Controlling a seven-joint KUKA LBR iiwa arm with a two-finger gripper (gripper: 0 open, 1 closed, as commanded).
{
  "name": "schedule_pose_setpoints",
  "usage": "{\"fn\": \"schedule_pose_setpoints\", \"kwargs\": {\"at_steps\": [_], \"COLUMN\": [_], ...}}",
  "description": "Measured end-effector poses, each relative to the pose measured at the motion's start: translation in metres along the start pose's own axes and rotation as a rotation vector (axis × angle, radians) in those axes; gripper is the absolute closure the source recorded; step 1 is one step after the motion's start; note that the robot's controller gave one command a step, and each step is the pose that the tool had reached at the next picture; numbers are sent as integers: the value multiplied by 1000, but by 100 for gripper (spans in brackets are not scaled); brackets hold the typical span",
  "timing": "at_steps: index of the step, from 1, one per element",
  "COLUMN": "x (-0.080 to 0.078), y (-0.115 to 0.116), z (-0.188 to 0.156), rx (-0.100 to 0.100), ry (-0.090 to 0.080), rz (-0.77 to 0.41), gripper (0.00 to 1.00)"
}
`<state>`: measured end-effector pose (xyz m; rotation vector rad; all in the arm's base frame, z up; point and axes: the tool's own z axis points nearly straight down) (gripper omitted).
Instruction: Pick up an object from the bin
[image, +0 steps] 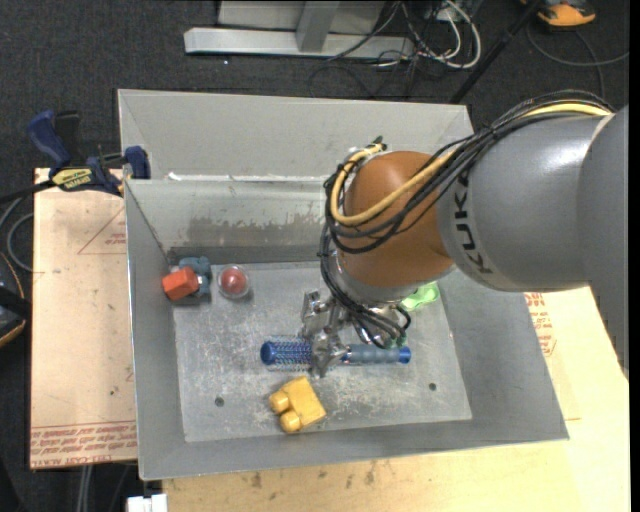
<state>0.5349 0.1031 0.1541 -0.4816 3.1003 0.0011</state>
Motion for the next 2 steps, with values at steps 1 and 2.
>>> {"fn": "schedule_pose_setpoints", "kwargs": {"at_steps": [1,2], "x": [-1,-1], "y": [0,1], "z": [-7,-23], "rx": [0,0], "ry": [2,2], "rz": [-1,-2], "gripper": [100,100]}}
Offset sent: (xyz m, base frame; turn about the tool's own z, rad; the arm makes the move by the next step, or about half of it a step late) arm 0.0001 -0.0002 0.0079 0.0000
